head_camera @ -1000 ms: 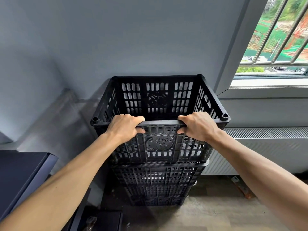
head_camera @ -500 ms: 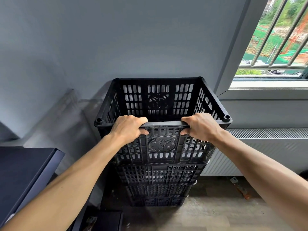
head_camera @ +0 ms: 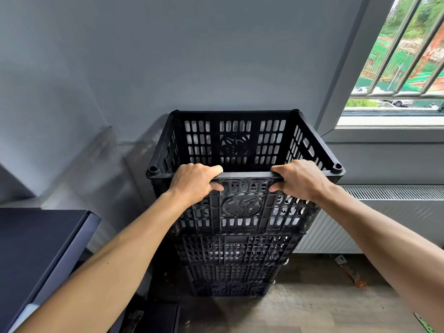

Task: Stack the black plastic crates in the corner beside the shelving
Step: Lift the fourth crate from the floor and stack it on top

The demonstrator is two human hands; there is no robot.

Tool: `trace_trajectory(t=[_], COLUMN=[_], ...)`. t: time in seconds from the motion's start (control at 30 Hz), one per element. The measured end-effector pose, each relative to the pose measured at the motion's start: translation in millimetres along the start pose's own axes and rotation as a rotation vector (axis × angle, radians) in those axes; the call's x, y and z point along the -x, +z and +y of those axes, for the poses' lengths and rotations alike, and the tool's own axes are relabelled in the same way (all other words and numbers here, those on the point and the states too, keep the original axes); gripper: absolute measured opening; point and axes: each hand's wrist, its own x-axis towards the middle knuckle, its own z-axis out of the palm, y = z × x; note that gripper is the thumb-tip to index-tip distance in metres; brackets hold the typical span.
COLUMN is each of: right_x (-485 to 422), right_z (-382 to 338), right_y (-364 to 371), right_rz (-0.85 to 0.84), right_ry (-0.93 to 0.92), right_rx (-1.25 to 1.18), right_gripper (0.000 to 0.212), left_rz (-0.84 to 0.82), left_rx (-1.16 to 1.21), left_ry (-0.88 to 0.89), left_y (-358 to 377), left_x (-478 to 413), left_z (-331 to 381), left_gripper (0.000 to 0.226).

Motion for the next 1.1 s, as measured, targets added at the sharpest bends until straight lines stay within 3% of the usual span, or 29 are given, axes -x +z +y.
trace_trajectory(t=[1.1], right_x=[4.8], right_z=[-2.5], right_y=[5.0], right_rz=[0.044], right_ry=[-0.003], right_rx=[0.062], right_gripper=[0.041], left_rz=[-0.018], left_rx=[0.011], left_ry=[-0.026], left_y=[1.0], left_x=[4.0], left_z=[-0.1], left_gripper=[0.044])
